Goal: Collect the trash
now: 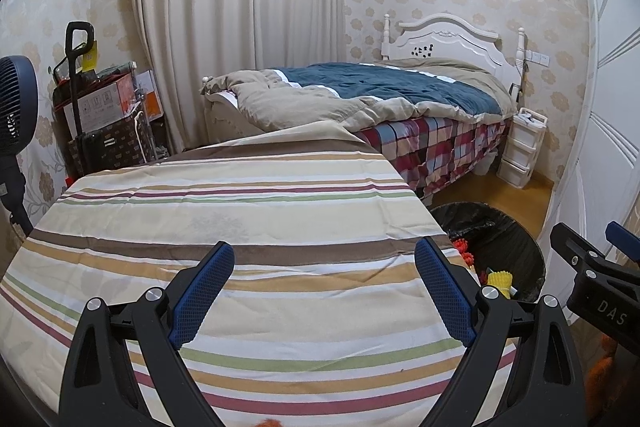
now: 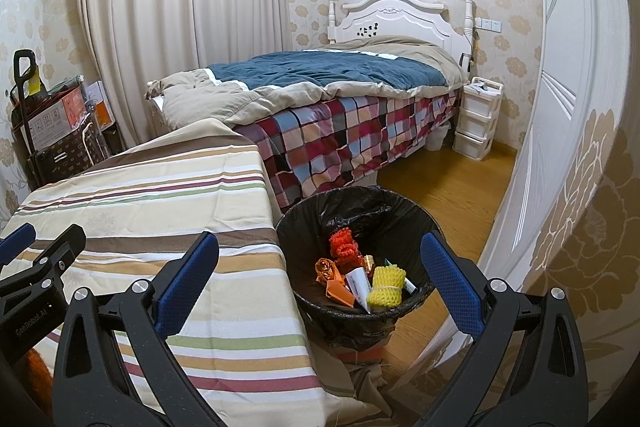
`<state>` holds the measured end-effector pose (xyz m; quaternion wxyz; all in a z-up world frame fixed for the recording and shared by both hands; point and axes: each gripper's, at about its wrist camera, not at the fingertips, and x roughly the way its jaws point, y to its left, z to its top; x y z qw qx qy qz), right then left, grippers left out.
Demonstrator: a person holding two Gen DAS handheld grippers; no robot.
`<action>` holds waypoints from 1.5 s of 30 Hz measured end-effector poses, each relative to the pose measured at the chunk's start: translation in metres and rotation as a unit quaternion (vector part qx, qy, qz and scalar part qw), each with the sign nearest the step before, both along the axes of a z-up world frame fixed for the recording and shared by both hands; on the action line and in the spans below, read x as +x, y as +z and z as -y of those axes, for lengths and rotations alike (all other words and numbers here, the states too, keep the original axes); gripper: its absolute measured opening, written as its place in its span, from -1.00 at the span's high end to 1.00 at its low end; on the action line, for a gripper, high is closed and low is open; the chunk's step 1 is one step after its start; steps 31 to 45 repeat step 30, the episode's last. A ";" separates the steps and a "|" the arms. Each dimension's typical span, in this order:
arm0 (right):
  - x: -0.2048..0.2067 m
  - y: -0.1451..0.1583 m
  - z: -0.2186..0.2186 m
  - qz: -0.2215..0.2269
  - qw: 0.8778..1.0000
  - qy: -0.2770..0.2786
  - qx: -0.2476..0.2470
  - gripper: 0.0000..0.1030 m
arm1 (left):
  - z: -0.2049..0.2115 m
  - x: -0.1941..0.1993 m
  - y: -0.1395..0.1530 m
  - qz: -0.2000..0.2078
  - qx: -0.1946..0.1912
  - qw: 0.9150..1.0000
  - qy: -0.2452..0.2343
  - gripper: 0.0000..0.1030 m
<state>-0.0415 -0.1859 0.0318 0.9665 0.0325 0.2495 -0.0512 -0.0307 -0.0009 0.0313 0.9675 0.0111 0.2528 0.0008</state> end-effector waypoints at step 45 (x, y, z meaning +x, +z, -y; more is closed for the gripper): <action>0.019 -0.018 -0.035 -0.026 0.999 0.035 0.010 -0.91 | -0.031 0.022 -0.017 -0.034 0.001 0.999 0.028 -0.77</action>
